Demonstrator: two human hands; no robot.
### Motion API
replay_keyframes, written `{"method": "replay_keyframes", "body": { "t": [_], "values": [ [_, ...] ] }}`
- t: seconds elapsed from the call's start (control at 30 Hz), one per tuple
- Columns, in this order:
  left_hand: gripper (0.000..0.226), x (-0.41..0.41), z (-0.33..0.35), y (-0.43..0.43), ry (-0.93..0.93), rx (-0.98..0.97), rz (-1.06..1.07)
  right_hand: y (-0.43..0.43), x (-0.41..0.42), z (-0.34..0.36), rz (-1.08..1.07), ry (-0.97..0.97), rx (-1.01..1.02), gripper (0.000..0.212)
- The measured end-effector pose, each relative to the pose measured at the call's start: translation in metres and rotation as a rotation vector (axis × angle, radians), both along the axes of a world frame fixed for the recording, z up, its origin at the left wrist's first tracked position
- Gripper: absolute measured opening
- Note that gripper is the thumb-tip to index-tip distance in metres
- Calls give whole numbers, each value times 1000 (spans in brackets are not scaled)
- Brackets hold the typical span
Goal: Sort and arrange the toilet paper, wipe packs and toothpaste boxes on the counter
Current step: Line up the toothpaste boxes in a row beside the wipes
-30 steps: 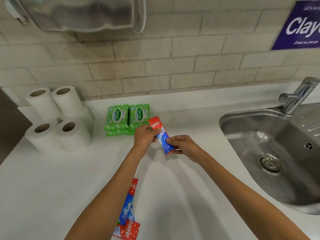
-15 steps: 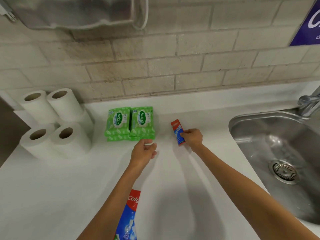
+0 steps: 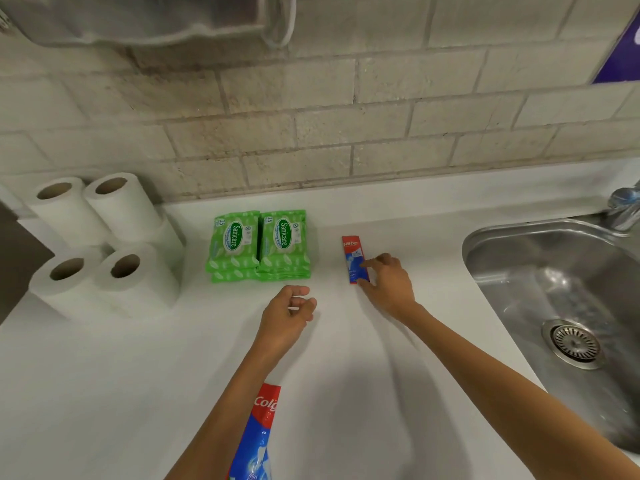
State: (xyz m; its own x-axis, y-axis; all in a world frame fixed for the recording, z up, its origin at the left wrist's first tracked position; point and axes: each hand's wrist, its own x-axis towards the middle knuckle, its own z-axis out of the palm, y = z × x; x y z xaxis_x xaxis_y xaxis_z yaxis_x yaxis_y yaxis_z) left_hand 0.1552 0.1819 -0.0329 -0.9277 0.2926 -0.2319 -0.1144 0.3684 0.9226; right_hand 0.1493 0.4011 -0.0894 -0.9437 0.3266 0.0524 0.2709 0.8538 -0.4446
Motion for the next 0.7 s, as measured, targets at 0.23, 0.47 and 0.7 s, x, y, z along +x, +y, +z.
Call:
{"method": "replay_keyframes", "body": {
  "t": [0.23, 0.47, 0.7],
  "values": [
    [14, 6, 1, -11, 36, -37, -27, -2, -5, -5, 118, -12, 63, 37],
    [14, 1, 0, -27, 38, -52, 2, -1, -32, -4, 92, -16, 76, 35],
    [12, -2, -6, -37, 15, -42, 36, -1, -49, -4, 93, -20, 85, 34]
  ]
}}
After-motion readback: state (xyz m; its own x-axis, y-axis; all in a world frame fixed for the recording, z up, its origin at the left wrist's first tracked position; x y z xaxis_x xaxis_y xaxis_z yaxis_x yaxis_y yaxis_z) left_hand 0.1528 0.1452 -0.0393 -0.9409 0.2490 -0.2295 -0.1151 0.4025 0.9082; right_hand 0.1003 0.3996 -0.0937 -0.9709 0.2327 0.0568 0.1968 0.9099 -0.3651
